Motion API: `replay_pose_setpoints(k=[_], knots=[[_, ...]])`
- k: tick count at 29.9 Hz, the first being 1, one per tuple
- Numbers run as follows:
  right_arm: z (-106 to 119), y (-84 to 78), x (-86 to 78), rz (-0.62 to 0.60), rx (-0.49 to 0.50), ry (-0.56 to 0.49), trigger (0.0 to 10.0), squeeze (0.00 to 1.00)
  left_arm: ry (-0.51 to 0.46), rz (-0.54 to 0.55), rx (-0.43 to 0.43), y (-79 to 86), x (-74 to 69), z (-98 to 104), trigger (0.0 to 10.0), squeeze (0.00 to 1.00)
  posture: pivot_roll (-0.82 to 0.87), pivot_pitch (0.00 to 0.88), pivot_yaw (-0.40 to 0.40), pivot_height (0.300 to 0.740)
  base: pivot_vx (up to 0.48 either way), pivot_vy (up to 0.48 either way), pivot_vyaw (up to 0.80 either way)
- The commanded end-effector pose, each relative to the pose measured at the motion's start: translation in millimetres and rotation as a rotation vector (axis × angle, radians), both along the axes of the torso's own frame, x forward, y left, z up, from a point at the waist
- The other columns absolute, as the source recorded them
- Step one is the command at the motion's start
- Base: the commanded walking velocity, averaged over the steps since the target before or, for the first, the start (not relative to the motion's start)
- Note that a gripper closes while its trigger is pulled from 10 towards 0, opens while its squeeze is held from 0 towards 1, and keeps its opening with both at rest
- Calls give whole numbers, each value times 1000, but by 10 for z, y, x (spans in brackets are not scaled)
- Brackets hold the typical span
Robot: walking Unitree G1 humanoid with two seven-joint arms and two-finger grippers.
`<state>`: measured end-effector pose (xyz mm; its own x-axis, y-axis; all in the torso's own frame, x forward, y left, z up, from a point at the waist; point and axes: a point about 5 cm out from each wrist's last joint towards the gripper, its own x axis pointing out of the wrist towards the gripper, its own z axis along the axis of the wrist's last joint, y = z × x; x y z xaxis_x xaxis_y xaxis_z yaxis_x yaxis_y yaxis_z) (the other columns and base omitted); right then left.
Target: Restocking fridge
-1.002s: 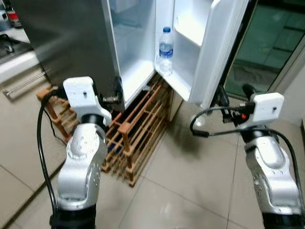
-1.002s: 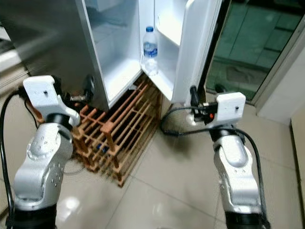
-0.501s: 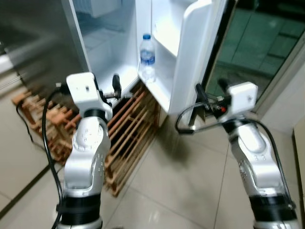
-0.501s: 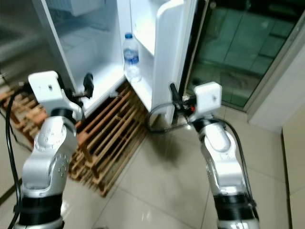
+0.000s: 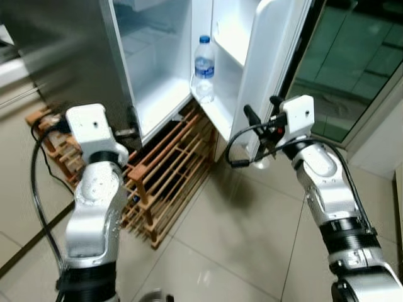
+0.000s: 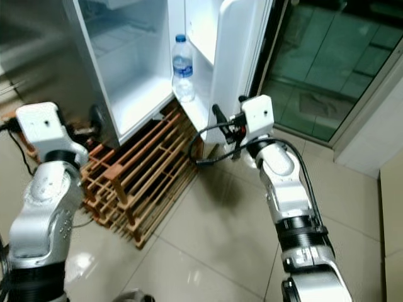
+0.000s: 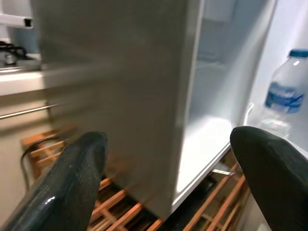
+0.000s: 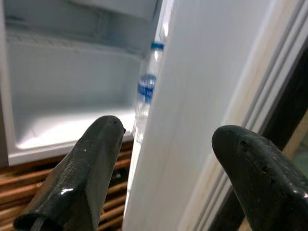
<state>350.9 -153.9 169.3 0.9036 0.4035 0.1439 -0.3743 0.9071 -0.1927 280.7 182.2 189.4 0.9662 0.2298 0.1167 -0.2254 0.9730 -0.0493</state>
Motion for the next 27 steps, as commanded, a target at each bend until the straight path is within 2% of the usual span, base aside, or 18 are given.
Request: replay_pose_setpoints(k=[1,9,16,19,20,22,23,24,27], knots=[[30,-19,32,4,5,-14,10000,0,0,2,13,17,-38,30,10000,0,33,112,-11,740,0,0,0],[-112,67,147,35,-7,23,10000,0,34,16,56,106,-189,43,10000,0,86,168,5,740,0,0,0],[-178,2,198,5,-38,54,10000,0,49,6,63,96,-228,60,10000,0,96,191,14,740,0,0,0],[-174,-87,210,-29,-45,41,10000,0,59,-2,63,91,-241,60,10000,0,88,197,15,740,0,0,0],[-188,-180,203,-60,-52,40,10000,0,63,-6,62,88,-250,55,10000,0,88,197,15,740,0,0,0],[-198,-209,200,-67,-55,43,10000,0,64,-7,62,87,-254,53,10000,0,88,197,15,740,0,0,0],[-233,-353,185,-105,-82,55,10000,0,75,-11,57,82,-252,34,10000,0,60,197,18,740,0,0,0],[-233,-353,185,-105,-82,55,10000,0,75,-11,57,82,-252,34,10000,0,60,197,18,740,0,0,0],[-237,-606,165,-179,-115,67,10000,0,78,-28,56,64,-235,30,10000,0,50,194,23,740,0,0,0]])
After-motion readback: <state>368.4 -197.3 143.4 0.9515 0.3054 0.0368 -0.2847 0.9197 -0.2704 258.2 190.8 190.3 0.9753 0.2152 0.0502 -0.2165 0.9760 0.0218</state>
